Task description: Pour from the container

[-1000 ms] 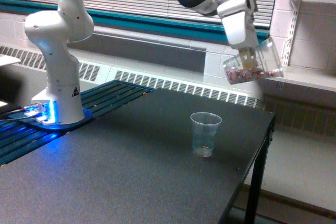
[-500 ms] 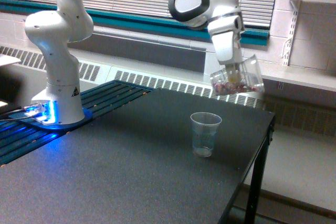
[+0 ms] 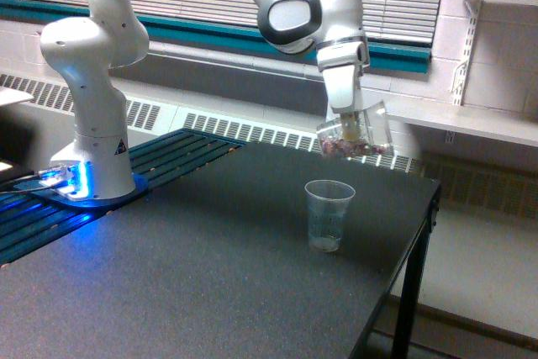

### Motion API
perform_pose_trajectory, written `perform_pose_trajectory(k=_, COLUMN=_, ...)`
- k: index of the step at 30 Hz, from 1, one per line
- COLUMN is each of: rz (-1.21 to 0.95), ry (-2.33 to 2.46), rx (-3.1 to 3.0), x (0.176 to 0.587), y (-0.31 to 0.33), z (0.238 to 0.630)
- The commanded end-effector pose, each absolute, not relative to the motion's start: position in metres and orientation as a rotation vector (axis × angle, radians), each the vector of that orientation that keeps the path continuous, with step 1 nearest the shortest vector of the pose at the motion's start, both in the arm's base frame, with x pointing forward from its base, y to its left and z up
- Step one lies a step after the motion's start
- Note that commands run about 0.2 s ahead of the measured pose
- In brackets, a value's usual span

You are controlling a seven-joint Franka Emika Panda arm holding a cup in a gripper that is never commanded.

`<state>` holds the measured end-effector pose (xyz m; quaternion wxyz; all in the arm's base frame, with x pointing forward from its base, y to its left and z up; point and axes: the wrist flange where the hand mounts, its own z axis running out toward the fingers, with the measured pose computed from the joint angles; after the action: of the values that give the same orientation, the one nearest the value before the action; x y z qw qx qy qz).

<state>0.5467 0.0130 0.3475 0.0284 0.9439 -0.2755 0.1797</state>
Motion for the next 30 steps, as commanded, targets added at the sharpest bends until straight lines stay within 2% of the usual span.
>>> perform_pose_trajectory(k=1, rz=0.543, ry=-0.854, rx=2.92, x=0.529, y=0.03, z=0.339)
perform_pose_trajectory(k=14, rz=0.445, ry=-0.8, rx=2.935, x=0.488, y=0.047, z=0.311)
perform_pose_trajectory(k=30, rz=0.384, ry=-0.793, rx=2.912, x=0.459, y=0.037, z=0.303)
